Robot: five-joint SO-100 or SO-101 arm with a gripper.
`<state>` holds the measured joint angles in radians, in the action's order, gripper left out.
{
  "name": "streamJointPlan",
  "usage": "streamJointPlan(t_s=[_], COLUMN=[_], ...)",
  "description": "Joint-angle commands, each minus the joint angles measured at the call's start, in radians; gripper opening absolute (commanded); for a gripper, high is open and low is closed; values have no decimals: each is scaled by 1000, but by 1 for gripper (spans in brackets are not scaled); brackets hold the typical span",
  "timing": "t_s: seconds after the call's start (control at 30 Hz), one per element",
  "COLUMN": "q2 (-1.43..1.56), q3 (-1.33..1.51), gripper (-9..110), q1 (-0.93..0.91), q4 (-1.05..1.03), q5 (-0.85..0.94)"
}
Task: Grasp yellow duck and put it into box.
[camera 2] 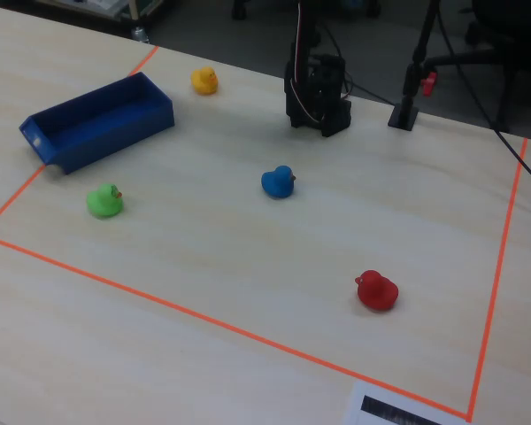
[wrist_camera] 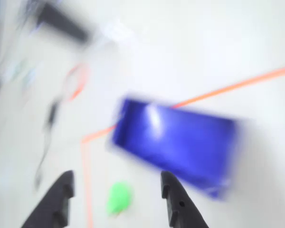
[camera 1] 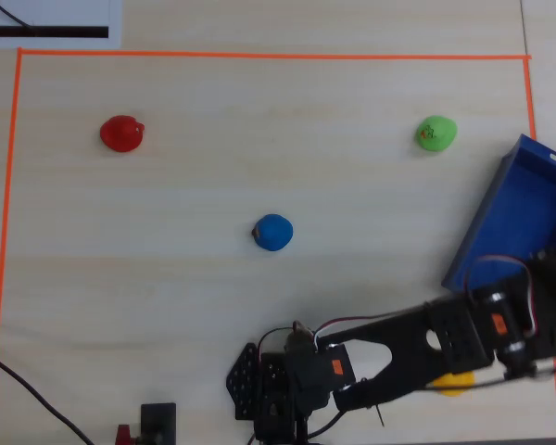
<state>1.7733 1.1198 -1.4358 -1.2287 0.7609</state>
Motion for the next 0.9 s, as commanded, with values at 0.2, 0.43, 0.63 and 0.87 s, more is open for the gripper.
streamJointPlan(t_s=[0.2, 0.43, 0.63, 0.87], q2=[264, 353, 244, -25], q3=[695, 910, 936, 782], gripper=[36, 44, 45, 49], q1=[-400, -403, -453, -531], q4=[-103, -190, -77, 75], q5=[273, 267, 256, 296])
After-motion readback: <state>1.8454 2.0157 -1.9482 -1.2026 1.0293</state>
